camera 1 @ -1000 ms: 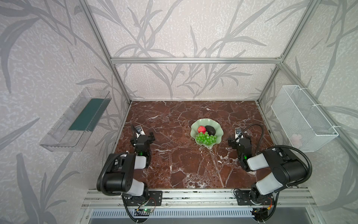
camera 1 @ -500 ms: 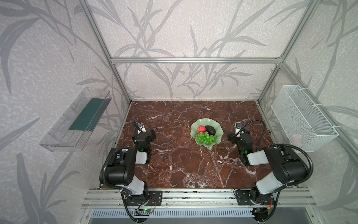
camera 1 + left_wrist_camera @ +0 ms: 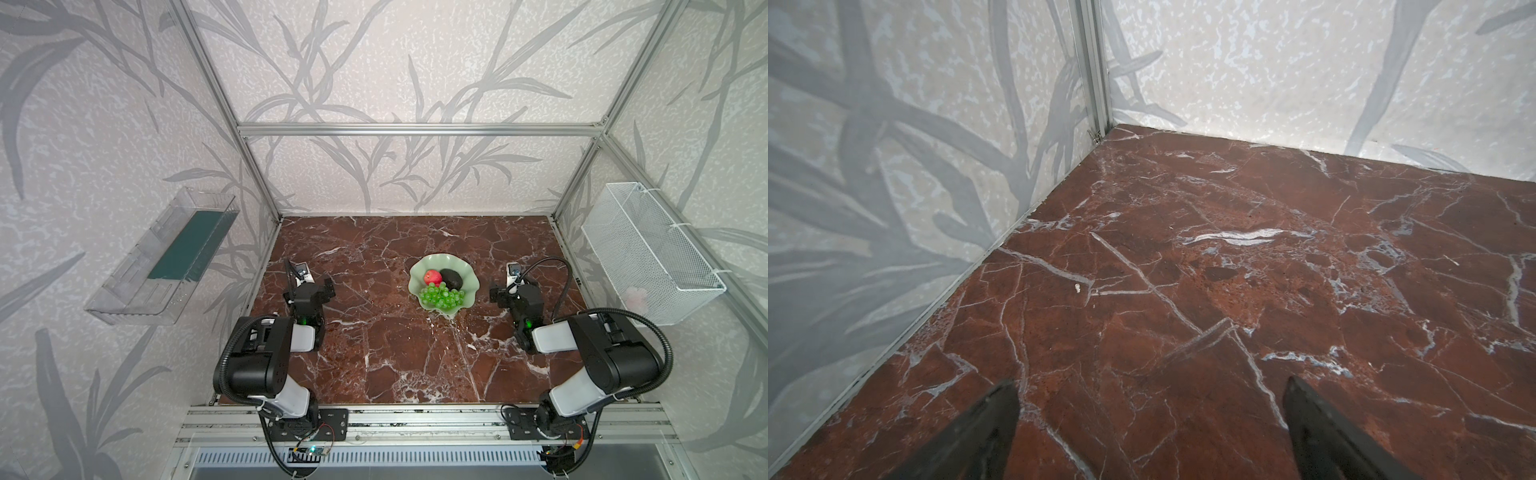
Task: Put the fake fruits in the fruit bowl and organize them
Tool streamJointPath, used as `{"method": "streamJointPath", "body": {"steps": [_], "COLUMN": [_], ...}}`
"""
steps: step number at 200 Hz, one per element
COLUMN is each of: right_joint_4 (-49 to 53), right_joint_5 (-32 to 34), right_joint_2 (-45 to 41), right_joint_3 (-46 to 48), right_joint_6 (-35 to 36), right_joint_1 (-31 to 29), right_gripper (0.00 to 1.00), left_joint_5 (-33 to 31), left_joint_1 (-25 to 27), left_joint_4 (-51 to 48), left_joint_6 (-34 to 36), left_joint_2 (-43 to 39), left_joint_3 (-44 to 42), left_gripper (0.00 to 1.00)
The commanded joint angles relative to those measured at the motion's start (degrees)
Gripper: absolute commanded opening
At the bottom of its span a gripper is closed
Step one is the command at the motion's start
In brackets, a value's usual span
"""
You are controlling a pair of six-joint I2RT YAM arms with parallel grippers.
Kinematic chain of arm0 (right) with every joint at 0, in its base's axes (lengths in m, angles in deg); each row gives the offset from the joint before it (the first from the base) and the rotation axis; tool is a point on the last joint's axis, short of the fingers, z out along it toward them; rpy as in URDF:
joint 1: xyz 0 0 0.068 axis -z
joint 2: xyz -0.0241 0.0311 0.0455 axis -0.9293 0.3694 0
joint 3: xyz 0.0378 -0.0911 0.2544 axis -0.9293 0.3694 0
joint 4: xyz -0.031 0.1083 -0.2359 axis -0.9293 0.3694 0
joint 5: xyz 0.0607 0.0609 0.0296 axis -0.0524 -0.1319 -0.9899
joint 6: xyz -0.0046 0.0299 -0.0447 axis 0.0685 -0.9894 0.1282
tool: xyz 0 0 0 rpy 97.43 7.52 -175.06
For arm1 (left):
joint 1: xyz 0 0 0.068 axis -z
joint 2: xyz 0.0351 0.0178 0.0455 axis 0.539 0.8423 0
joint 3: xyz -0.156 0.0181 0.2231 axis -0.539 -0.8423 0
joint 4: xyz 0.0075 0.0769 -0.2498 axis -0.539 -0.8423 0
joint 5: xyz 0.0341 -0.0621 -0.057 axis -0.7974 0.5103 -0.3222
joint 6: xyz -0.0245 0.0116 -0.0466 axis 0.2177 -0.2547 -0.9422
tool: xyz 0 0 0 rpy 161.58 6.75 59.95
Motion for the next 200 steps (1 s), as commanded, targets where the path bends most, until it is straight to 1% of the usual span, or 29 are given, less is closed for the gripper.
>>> {"method": "streamJointPath", "body": {"steps": [1,15,19,28,32,35,39,48,52,54,61,64,71,76,80,90,97,107,121,135,200], "right_joint_4": [-3.4,-2.2,-2.5,-3.3,-4.1,-5.0,-6.3,-8.3,-8.0,-7.8,-5.9,-5.8,-6.6,-7.7,-7.3,-3.4,-1.2,1.7,-1.1,-0.6,-0.4], "right_joint_5": [3.3,0.0,-2.5,-10.7,-12.3,-11.8,-8.9,2.2,2.5,0.9,-1.6,-3.7,-11.1,-13.6,-12.3,-2.9,1.6,1.4,0.5,-0.4,-0.1], "right_joint_2": [-0.2,-0.2,0.0,-0.4,-0.4,-0.5,-0.2,0.6,0.2,-0.1,-1.1,-1.3,-0.7,0.1,0.1,-0.4,0.1,-0.8,0.1,-0.1,-0.2], "right_joint_3": [0.7,0.1,0.2,1.0,1.6,2.0,2.5,2.8,2.9,3.0,3.2,3.1,3.1,2.9,2.8,1.1,-0.6,-1.4,-0.8,-0.8,-0.9], "right_joint_6": [-1.7,-0.8,0.2,3.1,4.0,3.9,3.1,-0.8,-2.3,-2.9,-3.2,-2.4,0.7,2.3,2.7,0.3,-1.1,-1.7,-0.4,-0.3,-0.2], "right_joint_1": [0.5,0.5,0.5,0.5,0.4,0.5,0.4,0.3,1.2,1.7,2.3,2.3,2.3,1.9,1.3,0.4,0.4,0.4,0.3,0.2,0.2], "right_gripper": [0.99,0.99,0.99,0.99,0.99,0.99,0.99,0.99,0.99,0.99,0.99,0.99,0.99,0.99,0.99,0.99,0.99,0.99,0.99,0.99,0.99], "left_joint_5": [0.2,0.2,0.3,0.2,0.2,0.3,0.3,0.3,0.3,0.3,0.3,0.3,0.2,0.2,0.2,0.2,0.2,0.2,0.2,0.3,0.2], "left_joint_1": [-0.2,-0.2,-0.1,-0.1,-0.2,-0.2,-0.2,-0.2,-0.2,-0.2,-0.2,-0.1,-0.2,-0.1,-0.1,-0.1,-0.1,-0.2,-0.2,-0.2,-0.1], "left_joint_4": [1.7,1.7,1.6,1.6,1.6,1.6,1.7,1.7,1.7,1.6,1.7,1.6,1.6,1.7,1.6,1.6,1.6,1.7,1.6,1.6,1.6], "left_joint_6": [1.1,1.1,1.0,1.1,1.1,1.1,1.1,1.1,1.1,1.0,1.0,1.1,1.1,1.1,1.1,1.1,1.1,1.1,1.0,1.1,1.0], "left_joint_2": [0.4,0.3,0.4,0.4,0.4,0.4,0.4,0.4,0.3,0.4,0.3,0.3,0.4,0.4,0.4,0.4,0.3,0.4,0.3,0.3,0.3], "left_joint_3": [0.1,0.1,0.1,0.1,0.1,0.1,0.1,0.1,0.1,0.1,0.1,0.1,0.1,0.1,0.1,0.1,0.1,0.1,0.1,0.1,0.1], "left_gripper": [0.99,0.99,0.99,0.99,0.99,0.99,0.99,0.99,0.99,0.99,0.99,0.99,0.99,0.99,0.99,0.99,0.99,0.99,0.99,0.99,0.99]}}
